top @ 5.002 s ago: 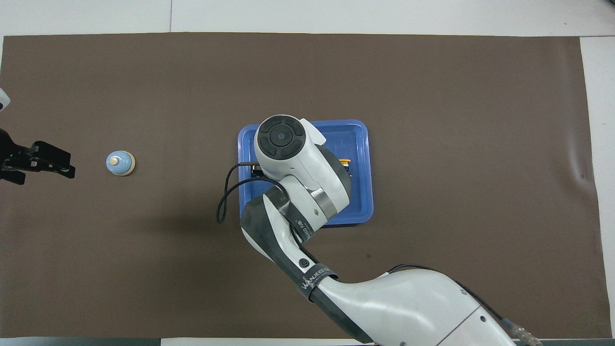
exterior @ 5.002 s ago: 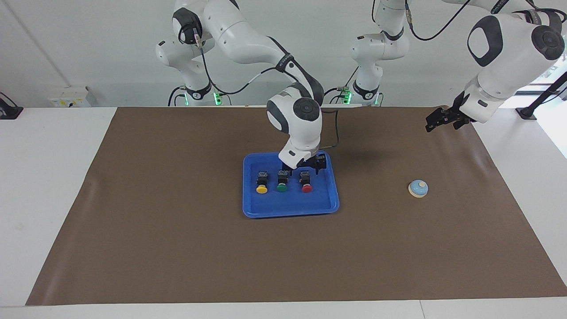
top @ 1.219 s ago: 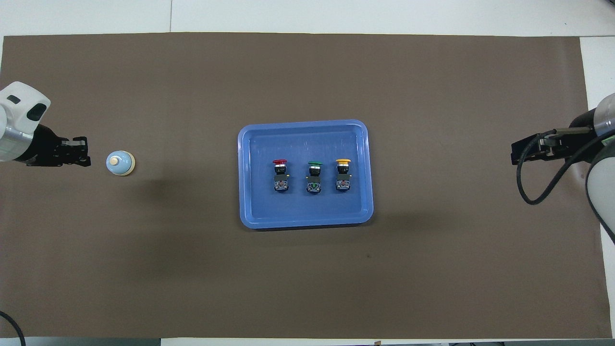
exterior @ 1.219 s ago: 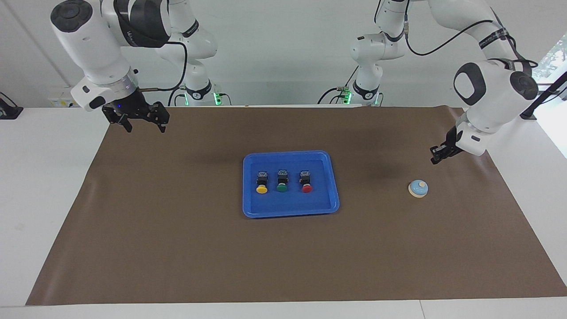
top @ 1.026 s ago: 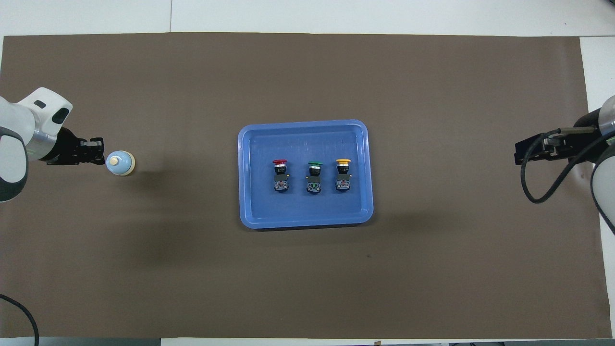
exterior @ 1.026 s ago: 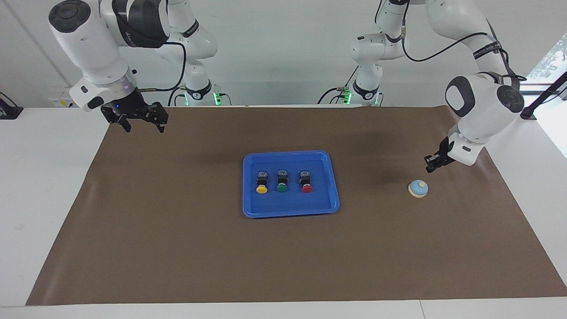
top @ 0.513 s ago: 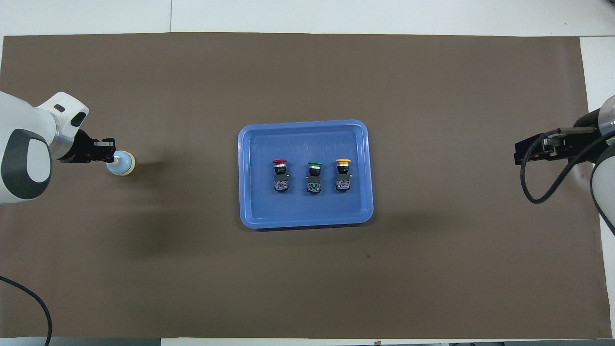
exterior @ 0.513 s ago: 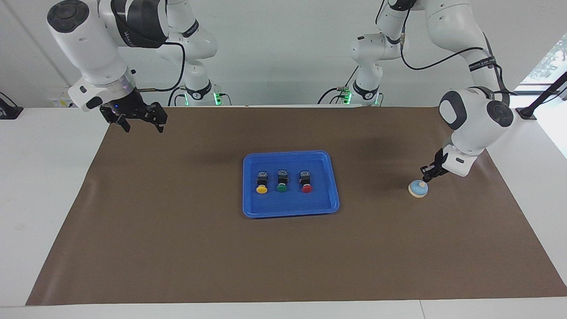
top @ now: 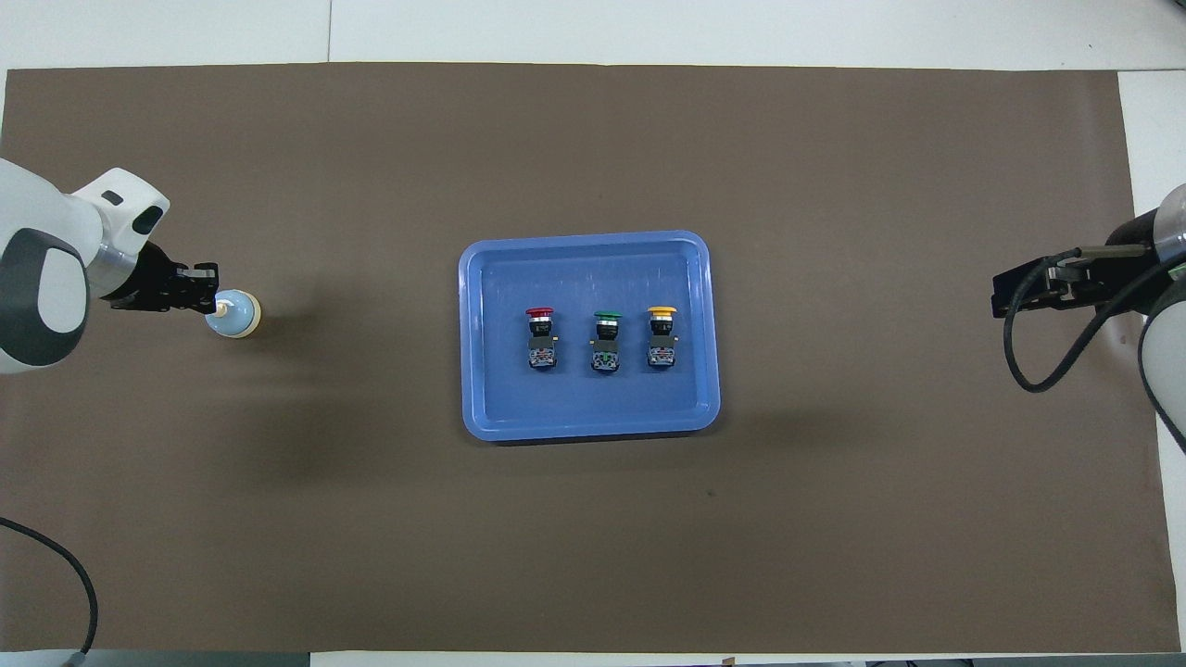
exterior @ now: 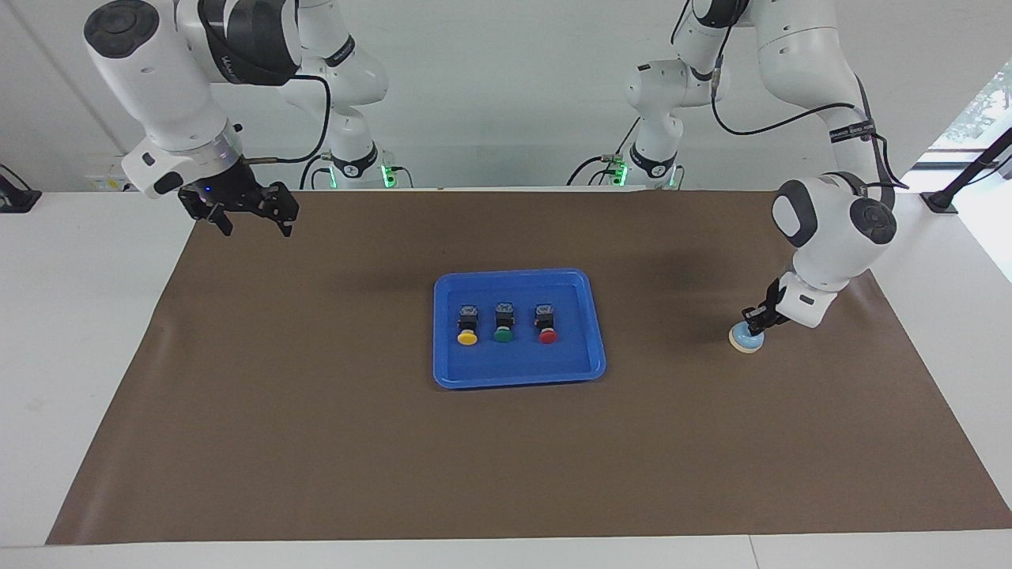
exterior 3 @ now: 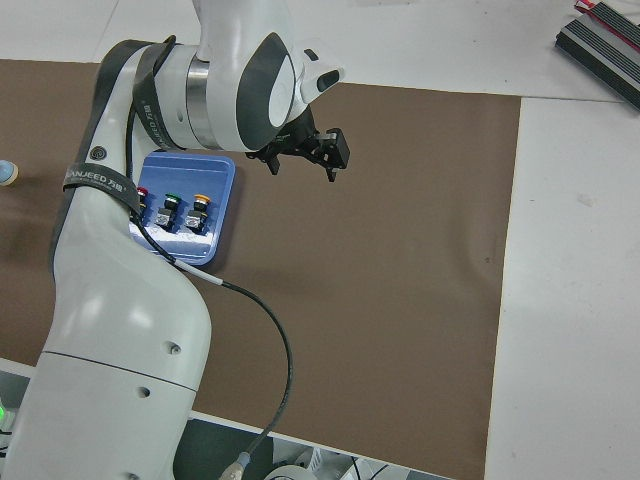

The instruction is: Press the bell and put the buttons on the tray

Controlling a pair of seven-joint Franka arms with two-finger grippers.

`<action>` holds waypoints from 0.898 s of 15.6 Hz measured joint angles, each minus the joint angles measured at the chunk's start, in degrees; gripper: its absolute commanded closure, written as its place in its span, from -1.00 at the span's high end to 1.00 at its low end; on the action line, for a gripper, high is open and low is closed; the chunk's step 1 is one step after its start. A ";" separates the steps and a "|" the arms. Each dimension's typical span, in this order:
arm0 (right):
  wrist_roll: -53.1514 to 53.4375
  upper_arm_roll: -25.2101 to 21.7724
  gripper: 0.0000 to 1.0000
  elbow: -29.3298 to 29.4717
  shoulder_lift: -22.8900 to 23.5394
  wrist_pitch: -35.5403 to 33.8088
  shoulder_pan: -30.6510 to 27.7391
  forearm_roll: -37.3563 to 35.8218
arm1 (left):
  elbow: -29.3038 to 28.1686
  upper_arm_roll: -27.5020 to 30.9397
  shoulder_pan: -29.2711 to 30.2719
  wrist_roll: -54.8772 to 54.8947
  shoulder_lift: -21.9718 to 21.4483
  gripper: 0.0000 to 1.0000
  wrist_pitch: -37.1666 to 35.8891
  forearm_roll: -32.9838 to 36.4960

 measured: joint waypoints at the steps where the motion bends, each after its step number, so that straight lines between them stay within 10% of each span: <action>1: 0.00 0.00 1.00 0.00 0.00 0.00 0.00 0.00 | 2.70 0.02 0.01 0.00 -0.27 -0.12 -3.83 0.01; 2: 0.00 0.00 1.00 0.00 0.00 0.00 0.00 0.00 | 5.03 0.07 0.04 0.00 -0.76 0.99 -7.17 0.04; 14: 0.00 0.00 1.00 0.00 0.00 0.00 0.00 0.00 | 7.29 -0.44 -0.06 -0.05 -13.23 1.00 -24.30 0.06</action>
